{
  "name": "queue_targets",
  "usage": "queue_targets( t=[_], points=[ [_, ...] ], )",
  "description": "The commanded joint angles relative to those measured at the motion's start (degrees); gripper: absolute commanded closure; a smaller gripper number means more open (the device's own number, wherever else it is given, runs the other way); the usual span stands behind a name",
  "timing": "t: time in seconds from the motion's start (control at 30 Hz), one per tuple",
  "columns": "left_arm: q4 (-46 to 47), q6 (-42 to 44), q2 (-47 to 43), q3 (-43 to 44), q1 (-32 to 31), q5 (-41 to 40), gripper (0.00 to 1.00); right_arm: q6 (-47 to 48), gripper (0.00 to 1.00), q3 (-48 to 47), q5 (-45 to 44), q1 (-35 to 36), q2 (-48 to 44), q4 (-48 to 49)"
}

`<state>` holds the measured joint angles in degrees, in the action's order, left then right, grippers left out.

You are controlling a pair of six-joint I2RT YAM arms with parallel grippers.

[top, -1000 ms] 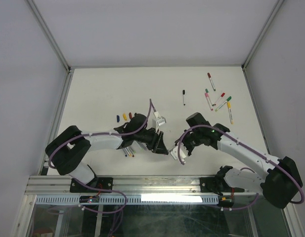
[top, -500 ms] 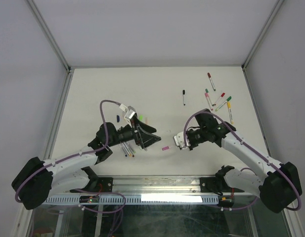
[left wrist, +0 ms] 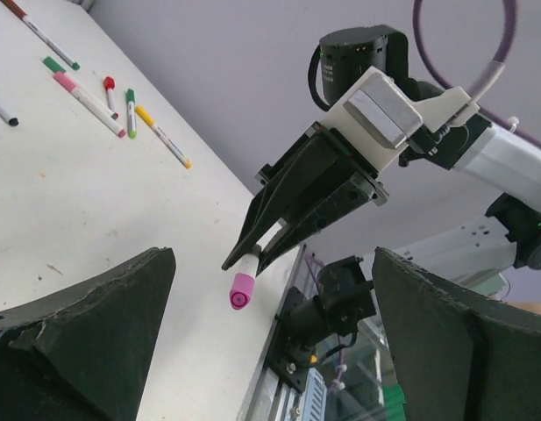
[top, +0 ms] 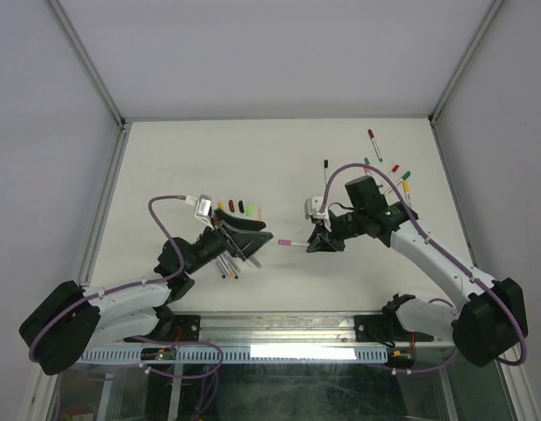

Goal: Open the pen caps
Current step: Pick up the pen from the center of the board.

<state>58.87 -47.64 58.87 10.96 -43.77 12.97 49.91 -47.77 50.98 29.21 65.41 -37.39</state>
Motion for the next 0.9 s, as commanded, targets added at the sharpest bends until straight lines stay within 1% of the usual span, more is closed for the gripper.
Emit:
queue_targets(
  t=[0.0, 0.13, 0.17, 0.27, 0.4, 0.5, 0.67, 0.87],
  points=[
    [11.7, -2.8, -1.7, -3.1, 0.7, -7.9, 0.01, -9.7, 1.00, -4.5, 3.8, -0.6, 1.1, 0.0],
    [15.1, -4.0, -1.9, -5.3, 0.7, -13.4, 0.01, -14.4, 1.00, -4.0, 8.6, -4.0, 2.1, 2.4],
    [16.0, -5.9, -1.5, -5.4, 0.6, -14.0, 0.01, -15.5, 1.00, -3.9, 9.6, -4.9, 2.5, 3.1],
    [18.3, -7.7, 0.7, -5.1, 0.6, -14.9, 0.01, -19.0, 1.00, -3.3, 11.5, -7.2, 3.8, 5.6],
    [19.4, -8.3, 4.0, -3.5, -0.2, -16.3, 0.04, -25.2, 1.00, -1.7, 10.9, -8.6, 4.2, 10.6],
    [18.6, -7.6, 5.7, -2.0, -1.7, -19.2, 0.04, -28.9, 1.00, -0.9, 10.7, -9.2, 4.4, 13.7],
    [17.6, -7.3, 8.1, -0.4, -3.7, -23.3, 0.05, -32.2, 1.00, 0.2, 10.7, -9.4, 4.8, 16.6],
    [17.4, -6.5, 10.3, 0.7, -5.5, -26.0, 0.05, -33.7, 1.00, 0.4, 10.6, -9.4, 5.6, 17.5]
  ],
)
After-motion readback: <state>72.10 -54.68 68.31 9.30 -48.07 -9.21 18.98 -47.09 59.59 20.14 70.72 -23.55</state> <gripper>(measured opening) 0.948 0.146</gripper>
